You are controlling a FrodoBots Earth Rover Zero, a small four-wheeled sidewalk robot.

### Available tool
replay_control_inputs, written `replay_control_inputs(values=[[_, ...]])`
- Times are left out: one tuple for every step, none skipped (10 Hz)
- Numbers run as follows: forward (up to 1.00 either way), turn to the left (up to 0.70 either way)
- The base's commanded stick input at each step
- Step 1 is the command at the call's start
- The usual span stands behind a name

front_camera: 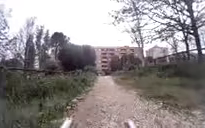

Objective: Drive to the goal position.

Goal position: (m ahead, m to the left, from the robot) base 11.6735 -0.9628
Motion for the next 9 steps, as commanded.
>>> replay_control_inputs(values=[[0.7,0.0],[0.7,0.0],[0.7,0.0],[0.7,0.0],[0.7,0.0],[0.7,0.0],[0.7,0.0],[0.7,0.0],[0.7,0.0]])
